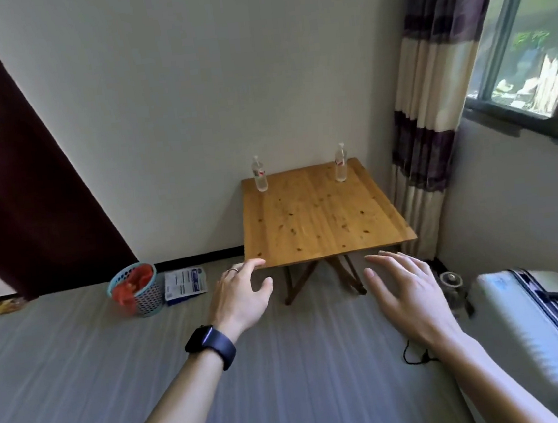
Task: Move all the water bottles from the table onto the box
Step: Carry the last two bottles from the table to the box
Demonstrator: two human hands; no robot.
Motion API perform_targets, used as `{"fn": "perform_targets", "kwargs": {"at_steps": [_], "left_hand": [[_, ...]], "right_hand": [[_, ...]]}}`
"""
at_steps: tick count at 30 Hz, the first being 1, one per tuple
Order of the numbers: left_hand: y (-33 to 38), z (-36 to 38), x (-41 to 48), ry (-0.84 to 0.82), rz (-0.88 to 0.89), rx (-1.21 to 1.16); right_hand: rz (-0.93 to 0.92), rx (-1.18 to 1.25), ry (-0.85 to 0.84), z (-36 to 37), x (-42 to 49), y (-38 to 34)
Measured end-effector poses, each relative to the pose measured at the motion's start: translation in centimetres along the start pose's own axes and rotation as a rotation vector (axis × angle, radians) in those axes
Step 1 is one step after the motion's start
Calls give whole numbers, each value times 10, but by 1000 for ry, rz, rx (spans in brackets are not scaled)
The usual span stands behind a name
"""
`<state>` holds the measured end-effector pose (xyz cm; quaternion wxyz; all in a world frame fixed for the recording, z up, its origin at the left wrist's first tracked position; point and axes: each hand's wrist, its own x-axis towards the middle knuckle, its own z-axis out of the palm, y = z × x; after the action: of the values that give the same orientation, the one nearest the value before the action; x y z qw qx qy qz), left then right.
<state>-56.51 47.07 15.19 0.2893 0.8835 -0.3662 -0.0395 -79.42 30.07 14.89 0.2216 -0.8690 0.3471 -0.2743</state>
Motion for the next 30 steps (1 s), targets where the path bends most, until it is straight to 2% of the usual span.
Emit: {"fn": "perform_targets", "kwargs": {"at_steps": [7, 14, 25, 30], "left_hand": [[-7, 33, 116, -2, -85, 0], [-37, 70, 251, -35, -94, -40], [-82, 115, 453, -175, -147, -92], [-110, 149, 533, -245, -232, -111]], "right_hand": [[-46, 7, -70, 38, 135, 26], [-41, -40, -120, 101, 269, 43], [40, -70, -162, 199, 445, 61], [63, -49, -250, 263, 517, 79]]}}
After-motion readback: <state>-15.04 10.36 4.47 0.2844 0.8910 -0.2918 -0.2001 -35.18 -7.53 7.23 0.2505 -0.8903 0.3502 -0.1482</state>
